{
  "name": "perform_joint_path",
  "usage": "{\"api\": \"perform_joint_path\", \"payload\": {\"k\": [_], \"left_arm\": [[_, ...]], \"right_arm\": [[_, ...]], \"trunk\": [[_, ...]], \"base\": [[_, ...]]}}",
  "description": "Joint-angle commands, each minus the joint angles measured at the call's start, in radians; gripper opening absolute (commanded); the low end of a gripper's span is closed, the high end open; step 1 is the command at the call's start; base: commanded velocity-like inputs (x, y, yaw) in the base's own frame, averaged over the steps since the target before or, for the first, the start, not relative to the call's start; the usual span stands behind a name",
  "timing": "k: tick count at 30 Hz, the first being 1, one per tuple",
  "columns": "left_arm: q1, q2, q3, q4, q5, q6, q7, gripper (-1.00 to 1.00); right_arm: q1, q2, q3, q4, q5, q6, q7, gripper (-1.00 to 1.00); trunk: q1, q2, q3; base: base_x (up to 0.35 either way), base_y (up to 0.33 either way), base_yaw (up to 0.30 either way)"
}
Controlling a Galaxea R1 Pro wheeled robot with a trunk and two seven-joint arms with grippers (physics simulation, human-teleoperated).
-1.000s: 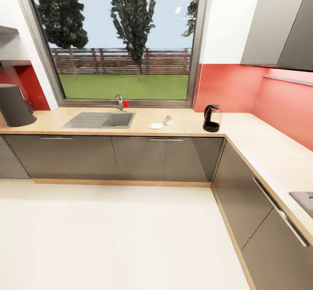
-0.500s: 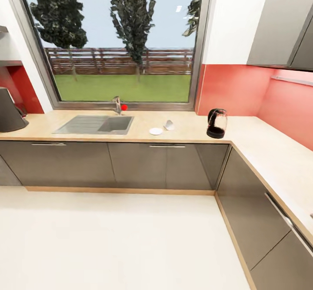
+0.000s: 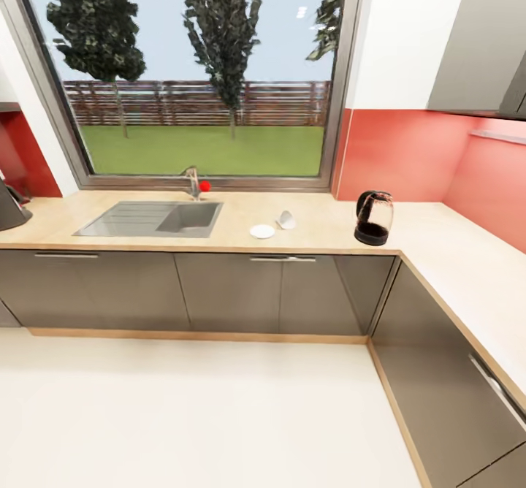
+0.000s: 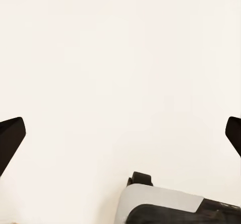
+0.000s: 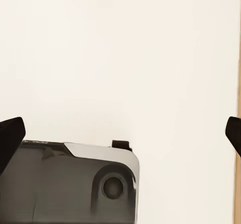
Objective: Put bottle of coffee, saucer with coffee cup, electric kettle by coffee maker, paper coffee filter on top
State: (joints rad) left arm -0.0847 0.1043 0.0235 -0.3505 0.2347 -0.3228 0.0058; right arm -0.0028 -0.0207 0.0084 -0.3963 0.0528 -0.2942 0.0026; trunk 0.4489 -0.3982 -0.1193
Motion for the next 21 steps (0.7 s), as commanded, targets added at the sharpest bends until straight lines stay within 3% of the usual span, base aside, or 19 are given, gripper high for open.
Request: {"api": "perform_joint_path", "payload": {"k": [1, 10, 17, 21], "left_arm": [[0.000, 0.000, 0.000, 0.009, -0.004, -0.002, 0.001, 1.00], [-0.004, 0.018, -0.005, 0.141, -0.095, 0.012, 0.000, 1.00], [-0.004, 0.040, -0.004, 0.201, -0.112, 0.017, 0.000, 1.00], [0.001, 0.053, -0.007, 0.210, -0.115, 0.193, 0.000, 1.00]], "right_arm": [[0.000, 0.000, 0.001, 0.002, 0.005, -0.002, 0.001, 1.00], [0.000, 0.002, 0.000, 0.021, 0.005, -0.002, 0.003, 1.00], [0.000, 0.000, -0.001, 0.021, 0.005, -0.002, 0.004, 1.00], [0.000, 0.003, -0.004, 0.017, 0.001, -0.002, 0.002, 1.00]], "trunk": [[0.001, -0.002, -0.002], [0.001, -0.002, -0.002], [0.001, -0.002, -0.002], [0.001, -0.002, -0.002]], "base": [[0.338, 0.000, 0.000], [0.338, 0.000, 0.000], [0.338, 0.000, 0.000], [0.326, 0.000, 0.000]]}}
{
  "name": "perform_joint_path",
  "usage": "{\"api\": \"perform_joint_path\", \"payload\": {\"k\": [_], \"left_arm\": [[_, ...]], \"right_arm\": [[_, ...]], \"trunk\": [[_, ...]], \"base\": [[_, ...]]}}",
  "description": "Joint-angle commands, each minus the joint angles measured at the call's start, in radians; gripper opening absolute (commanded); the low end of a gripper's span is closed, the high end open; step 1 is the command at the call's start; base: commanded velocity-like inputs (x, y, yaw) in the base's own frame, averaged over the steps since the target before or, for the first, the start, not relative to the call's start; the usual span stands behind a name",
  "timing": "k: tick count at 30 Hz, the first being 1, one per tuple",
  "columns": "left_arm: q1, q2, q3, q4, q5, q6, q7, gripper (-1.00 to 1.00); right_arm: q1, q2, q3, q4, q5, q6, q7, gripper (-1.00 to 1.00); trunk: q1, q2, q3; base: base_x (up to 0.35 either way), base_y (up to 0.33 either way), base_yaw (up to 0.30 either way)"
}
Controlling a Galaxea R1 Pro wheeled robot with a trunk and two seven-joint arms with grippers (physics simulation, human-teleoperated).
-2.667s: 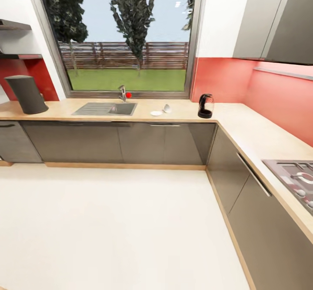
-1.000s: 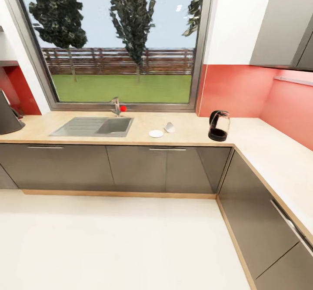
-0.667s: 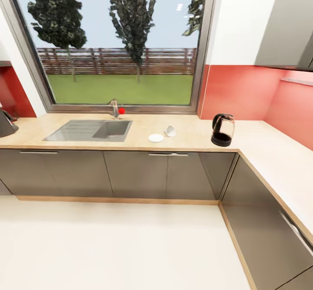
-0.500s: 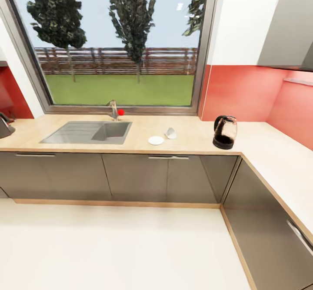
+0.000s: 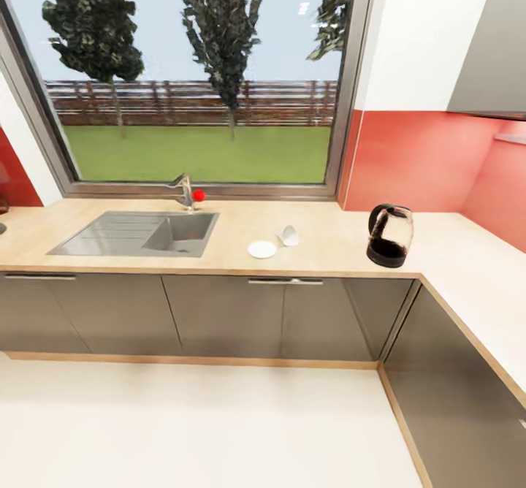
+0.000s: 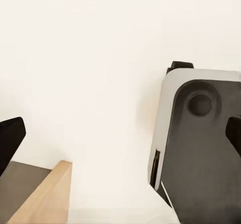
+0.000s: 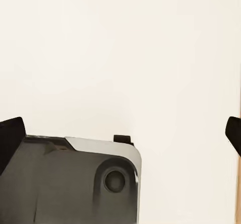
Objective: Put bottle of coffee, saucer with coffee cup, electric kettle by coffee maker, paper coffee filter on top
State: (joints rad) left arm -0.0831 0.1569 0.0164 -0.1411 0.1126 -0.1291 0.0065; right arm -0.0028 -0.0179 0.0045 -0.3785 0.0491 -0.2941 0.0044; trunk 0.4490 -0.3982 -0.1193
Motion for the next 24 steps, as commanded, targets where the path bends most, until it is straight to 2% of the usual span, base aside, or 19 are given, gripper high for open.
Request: {"api": "perform_joint_path", "payload": {"k": [1, 4, 5, 7, 8, 10, 15, 17, 20, 24], "left_arm": [[0.000, 0.002, 0.001, 0.001, 0.007, 0.009, 0.000, 1.00], [0.001, 0.009, 0.000, 0.001, 0.007, 0.016, 0.005, 1.00], [0.002, 0.012, 0.000, 0.038, 0.007, 0.033, 0.048, 1.00], [0.002, 0.014, -0.001, 0.067, 0.007, 0.042, 0.063, 1.00], [0.002, 0.016, -0.001, 0.076, 0.007, 0.043, 0.065, 1.00], [0.002, 0.017, -0.001, 0.098, 0.007, 0.045, 0.069, 1.00], [0.002, 0.018, -0.001, 0.111, 0.007, 0.045, 0.070, 1.00], [0.002, 0.018, -0.001, 0.113, 0.007, 0.045, 0.071, 1.00], [0.002, 0.018, -0.001, 0.115, 0.007, 0.046, 0.070, 1.00], [0.003, 0.018, -0.001, 0.117, 0.007, 0.046, 0.070, 1.00]], "right_arm": [[0.000, 0.001, 0.000, -0.004, 0.004, -0.001, 0.000, 1.00], [0.000, 0.001, 0.000, -0.008, 0.003, -0.001, 0.000, 1.00], [-0.001, 0.002, 0.002, -0.040, 0.003, -0.002, -0.002, 1.00], [-0.001, 0.011, 0.003, -0.111, 0.004, -0.002, -0.005, 1.00], [0.000, 0.014, 0.003, -0.154, 0.005, -0.002, -0.005, 1.00], [-0.001, 0.021, 0.003, -0.307, 0.005, 0.003, -0.006, 1.00], [-0.002, 0.031, 0.004, -0.531, 0.005, 0.021, -0.004, 1.00], [-0.005, 0.041, 0.004, -0.613, 0.005, 0.047, -0.003, 1.00], [-0.023, 0.066, 0.005, -0.731, 0.005, 0.123, -0.003, 1.00], [-0.071, 0.088, 0.005, -0.833, 0.005, 0.221, -0.003, 1.00]], "trunk": [[0.001, -0.002, -0.002], [0.001, -0.002, -0.002], [0.001, -0.002, -0.002], [0.001, -0.002, -0.002], [0.001, -0.002, -0.002], [0.001, -0.002, -0.002], [0.001, -0.002, -0.002], [0.001, -0.002, -0.002], [0.001, -0.002, -0.002], [0.001, -0.002, -0.002]], "base": [[0.247, 0.000, 0.000], [0.163, 0.000, 0.000], [0.018, 0.000, 0.000], [0.006, 0.000, 0.000], [0.004, 0.000, 0.000], [0.002, 0.000, 0.000], [0.000, 0.000, 0.000], [0.000, 0.000, 0.000], [0.000, 0.000, 0.000], [0.000, 0.000, 0.000]]}}
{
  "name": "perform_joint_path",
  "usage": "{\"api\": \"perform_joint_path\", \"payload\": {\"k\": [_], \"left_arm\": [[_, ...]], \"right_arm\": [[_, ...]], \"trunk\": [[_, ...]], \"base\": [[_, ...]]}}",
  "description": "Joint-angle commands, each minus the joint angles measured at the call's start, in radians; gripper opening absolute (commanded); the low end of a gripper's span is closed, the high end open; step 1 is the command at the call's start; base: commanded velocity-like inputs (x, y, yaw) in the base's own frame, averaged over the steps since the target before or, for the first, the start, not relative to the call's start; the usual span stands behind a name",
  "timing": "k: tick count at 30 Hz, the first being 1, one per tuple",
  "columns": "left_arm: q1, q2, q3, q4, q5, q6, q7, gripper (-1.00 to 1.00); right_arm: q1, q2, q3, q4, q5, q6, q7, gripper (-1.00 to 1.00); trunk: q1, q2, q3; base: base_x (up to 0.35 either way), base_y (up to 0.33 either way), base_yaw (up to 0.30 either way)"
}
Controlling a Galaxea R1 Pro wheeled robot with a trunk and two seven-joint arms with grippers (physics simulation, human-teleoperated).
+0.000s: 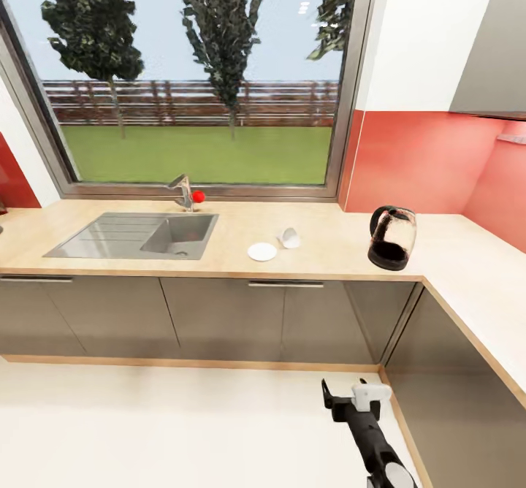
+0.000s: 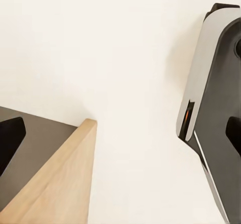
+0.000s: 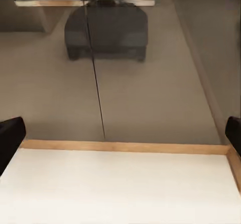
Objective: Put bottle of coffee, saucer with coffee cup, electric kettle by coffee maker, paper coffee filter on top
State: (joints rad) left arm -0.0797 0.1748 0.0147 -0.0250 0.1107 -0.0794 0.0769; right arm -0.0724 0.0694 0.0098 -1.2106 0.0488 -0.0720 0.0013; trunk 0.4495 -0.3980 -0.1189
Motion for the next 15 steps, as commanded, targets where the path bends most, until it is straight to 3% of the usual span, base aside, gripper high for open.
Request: {"api": "perform_joint_path", "payload": {"k": [1, 8, 15], "left_arm": [[-0.001, 0.000, 0.001, 0.001, 0.009, -0.003, 0.000, 1.00], [0.009, 0.000, 0.001, 0.001, 0.009, 0.013, 0.000, 1.00], [0.012, -0.003, 0.001, 0.000, 0.009, 0.037, 0.000, 1.00]], "right_arm": [[-0.013, 0.003, -0.001, -0.014, 0.005, 0.012, 0.000, 1.00], [-0.185, 0.012, -0.001, -0.070, 0.004, 0.134, 0.000, 1.00], [-0.371, 0.016, -0.001, -0.068, 0.003, 0.251, 0.000, 1.00]], "trunk": [[0.000, -0.002, -0.002], [0.000, -0.002, -0.002], [0.000, -0.002, -0.002]], "base": [[0.000, 0.000, 0.000], [0.034, 0.000, 0.000], [0.267, 0.000, 0.000]]}}
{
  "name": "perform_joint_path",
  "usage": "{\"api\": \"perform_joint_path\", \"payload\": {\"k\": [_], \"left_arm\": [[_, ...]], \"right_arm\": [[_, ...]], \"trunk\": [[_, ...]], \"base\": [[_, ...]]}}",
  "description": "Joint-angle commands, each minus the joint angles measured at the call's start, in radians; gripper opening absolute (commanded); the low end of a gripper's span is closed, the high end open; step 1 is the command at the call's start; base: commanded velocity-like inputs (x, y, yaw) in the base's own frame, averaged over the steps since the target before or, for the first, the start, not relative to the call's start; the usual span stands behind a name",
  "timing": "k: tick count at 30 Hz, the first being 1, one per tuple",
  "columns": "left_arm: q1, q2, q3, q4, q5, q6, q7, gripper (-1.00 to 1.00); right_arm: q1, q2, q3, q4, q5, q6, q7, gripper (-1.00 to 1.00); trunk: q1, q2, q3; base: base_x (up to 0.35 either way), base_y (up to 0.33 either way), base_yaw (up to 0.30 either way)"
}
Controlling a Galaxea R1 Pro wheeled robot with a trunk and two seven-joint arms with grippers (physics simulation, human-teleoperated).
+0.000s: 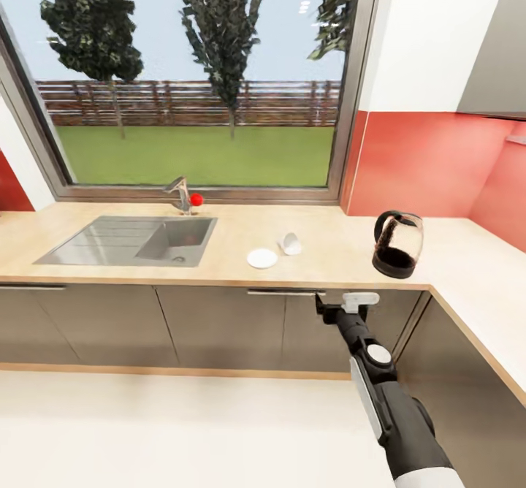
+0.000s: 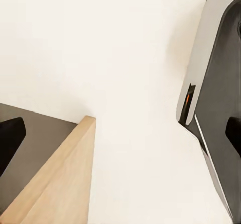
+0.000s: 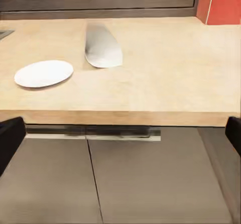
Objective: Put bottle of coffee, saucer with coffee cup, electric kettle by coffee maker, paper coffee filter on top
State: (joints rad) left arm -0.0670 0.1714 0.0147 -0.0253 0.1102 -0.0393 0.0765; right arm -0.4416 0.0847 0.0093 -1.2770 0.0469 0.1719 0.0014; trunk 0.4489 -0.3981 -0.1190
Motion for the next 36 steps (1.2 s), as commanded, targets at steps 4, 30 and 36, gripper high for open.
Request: {"api": "perform_joint_path", "payload": {"k": [4, 30, 36], "left_arm": [[-0.001, -0.002, 0.001, 0.001, 0.009, 0.000, 0.000, 1.00], [0.012, -0.003, 0.002, 0.002, 0.011, 0.001, 0.000, 1.00], [0.013, -0.005, 0.002, 0.002, 0.011, 0.001, 0.000, 1.00]], "right_arm": [[-0.068, 0.005, 0.000, 0.007, 0.005, 0.024, 0.002, 1.00], [-0.078, 0.003, 0.003, 0.169, 0.008, 0.016, 0.007, 1.00], [-0.078, 0.004, 0.045, 0.170, 0.008, 0.016, 0.007, 1.00]], "trunk": [[0.001, -0.002, -0.002], [0.001, -0.002, -0.002], [0.001, -0.002, -0.002]], "base": [[0.333, -0.026, 0.000], [0.323, -0.068, 0.000], [0.322, 0.152, 0.000]]}}
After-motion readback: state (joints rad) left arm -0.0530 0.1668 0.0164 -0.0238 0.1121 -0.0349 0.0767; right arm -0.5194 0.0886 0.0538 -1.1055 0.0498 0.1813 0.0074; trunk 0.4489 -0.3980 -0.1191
